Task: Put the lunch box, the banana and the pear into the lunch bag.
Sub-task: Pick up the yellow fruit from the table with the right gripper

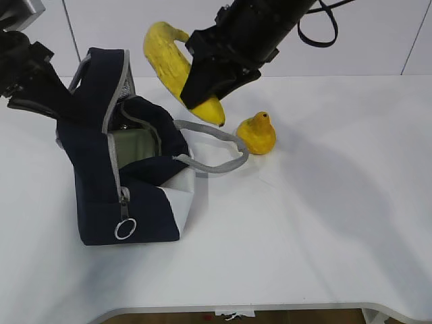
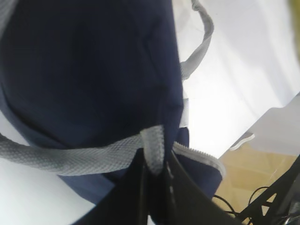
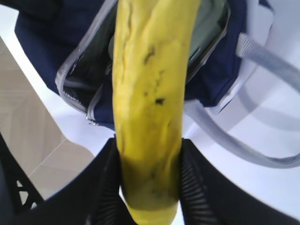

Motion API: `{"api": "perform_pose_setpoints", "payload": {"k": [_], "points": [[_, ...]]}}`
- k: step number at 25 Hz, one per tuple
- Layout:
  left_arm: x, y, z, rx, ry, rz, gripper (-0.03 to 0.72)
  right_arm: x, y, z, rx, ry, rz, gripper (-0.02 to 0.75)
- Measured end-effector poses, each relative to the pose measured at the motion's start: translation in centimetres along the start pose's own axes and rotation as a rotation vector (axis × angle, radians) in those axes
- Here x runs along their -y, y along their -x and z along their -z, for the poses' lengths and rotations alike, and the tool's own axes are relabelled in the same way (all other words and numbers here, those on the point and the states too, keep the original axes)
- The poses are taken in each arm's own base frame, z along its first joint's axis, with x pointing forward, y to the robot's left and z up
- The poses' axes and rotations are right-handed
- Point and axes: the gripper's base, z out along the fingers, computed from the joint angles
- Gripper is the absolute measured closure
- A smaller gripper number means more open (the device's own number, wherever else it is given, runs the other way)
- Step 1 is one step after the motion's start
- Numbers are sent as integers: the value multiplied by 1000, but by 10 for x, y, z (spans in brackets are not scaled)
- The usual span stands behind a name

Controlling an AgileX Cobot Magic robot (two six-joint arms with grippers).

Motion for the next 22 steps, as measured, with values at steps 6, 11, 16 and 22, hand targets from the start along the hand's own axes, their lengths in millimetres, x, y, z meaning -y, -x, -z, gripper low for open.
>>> {"api": "perform_pose_setpoints", "payload": {"k": [6, 11, 16, 22], "points": [[3, 2, 0, 24, -37, 20, 684, 0, -5, -13, -13, 72, -42, 460], [6, 3, 1, 33, -75, 35, 684, 8, -4, -41, -19, 180, -96, 460], [8, 4, 1, 44, -98, 46, 684, 18, -2, -65, -18, 233, -141, 460], [9, 5, 1, 53, -110, 53, 684, 22, 14, -74, 35, 267, -132, 460]]}}
